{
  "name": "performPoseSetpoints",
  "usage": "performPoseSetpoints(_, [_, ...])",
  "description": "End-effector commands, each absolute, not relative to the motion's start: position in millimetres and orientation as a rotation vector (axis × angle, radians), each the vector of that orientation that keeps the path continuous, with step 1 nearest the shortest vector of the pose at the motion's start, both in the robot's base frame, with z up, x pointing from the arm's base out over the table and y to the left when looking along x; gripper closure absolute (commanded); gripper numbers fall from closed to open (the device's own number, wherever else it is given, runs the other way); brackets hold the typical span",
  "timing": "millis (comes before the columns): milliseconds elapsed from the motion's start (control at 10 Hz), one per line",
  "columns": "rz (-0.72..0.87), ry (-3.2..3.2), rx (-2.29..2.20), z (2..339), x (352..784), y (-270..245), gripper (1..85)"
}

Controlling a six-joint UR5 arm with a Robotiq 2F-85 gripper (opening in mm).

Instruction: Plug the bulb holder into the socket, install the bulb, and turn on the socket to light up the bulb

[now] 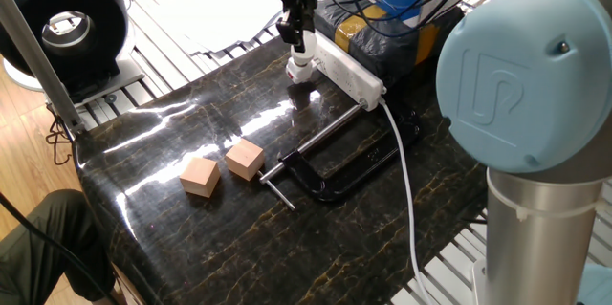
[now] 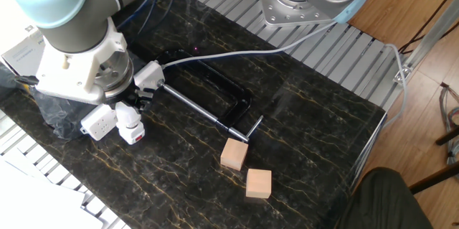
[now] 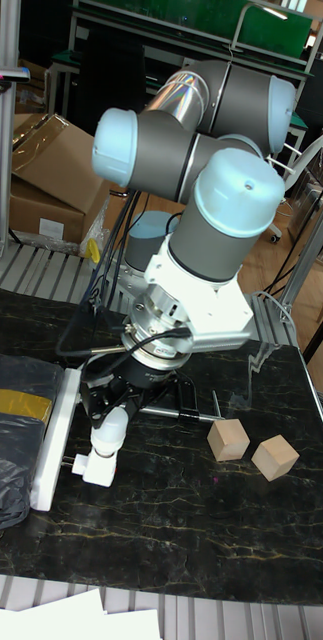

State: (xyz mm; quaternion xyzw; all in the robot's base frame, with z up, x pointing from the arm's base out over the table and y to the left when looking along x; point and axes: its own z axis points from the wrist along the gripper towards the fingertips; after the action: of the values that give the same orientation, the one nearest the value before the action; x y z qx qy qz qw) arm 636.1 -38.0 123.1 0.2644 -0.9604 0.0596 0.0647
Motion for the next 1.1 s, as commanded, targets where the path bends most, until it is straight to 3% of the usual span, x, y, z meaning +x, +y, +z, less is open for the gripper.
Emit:
performPoseSetpoints(0, [0.138, -2.866, 0.895, 123.8, 634.4, -31.4, 84.7])
performPoseSetpoints(1000, [0.189, -2.775, 0.969, 115.1, 623.2, -45.5, 84.7])
